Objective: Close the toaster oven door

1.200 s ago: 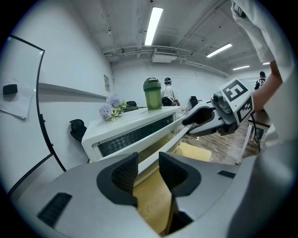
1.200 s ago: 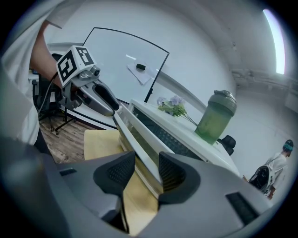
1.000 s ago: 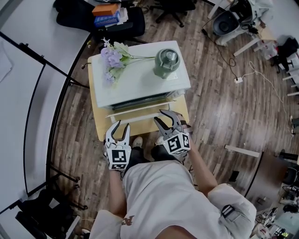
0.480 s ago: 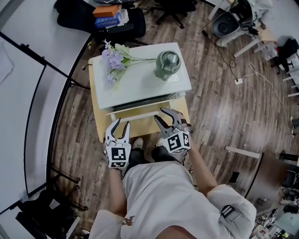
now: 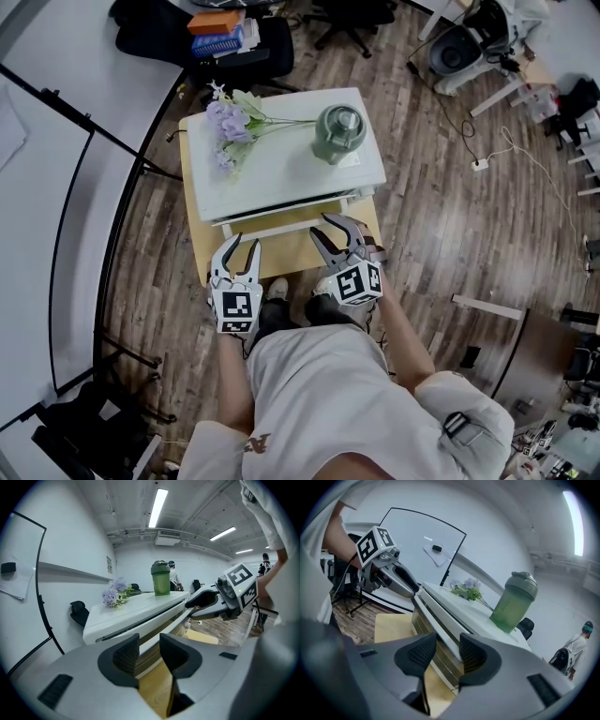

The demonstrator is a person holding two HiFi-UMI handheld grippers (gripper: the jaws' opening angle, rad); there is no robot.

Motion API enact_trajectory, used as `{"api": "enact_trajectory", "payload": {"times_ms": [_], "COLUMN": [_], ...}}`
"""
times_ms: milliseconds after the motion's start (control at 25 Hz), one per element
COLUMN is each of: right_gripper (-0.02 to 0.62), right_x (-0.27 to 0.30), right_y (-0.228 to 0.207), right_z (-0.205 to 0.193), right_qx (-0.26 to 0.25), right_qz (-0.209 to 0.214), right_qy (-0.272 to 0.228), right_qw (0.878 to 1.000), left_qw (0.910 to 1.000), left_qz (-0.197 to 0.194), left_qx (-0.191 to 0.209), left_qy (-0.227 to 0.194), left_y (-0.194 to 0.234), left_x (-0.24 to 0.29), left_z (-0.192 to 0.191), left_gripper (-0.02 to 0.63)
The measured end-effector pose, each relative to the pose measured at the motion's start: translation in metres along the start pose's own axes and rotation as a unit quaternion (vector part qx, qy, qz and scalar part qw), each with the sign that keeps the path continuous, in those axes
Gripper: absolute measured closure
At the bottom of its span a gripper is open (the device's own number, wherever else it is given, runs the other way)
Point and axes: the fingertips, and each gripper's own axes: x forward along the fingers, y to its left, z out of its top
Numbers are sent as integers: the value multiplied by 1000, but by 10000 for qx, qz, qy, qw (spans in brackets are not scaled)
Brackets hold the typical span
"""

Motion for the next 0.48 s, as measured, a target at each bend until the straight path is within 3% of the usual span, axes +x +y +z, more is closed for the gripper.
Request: {"api": "enact_trajectory", "payload": {"times_ms": [480], "right_gripper": [440], "right_x": [6], "right_y": [-7], "right_z": [3], "right_qx": [-17], "right_qz": [-14], "right_qy": [-41], "right_qw": [10000], "left_qw": [10000], "left_qz": [51], "left_qx": [-55], "left_qy": [-32], "left_y": [7], "left_x": [7], "left_z": [5], "left_gripper": [480]}}
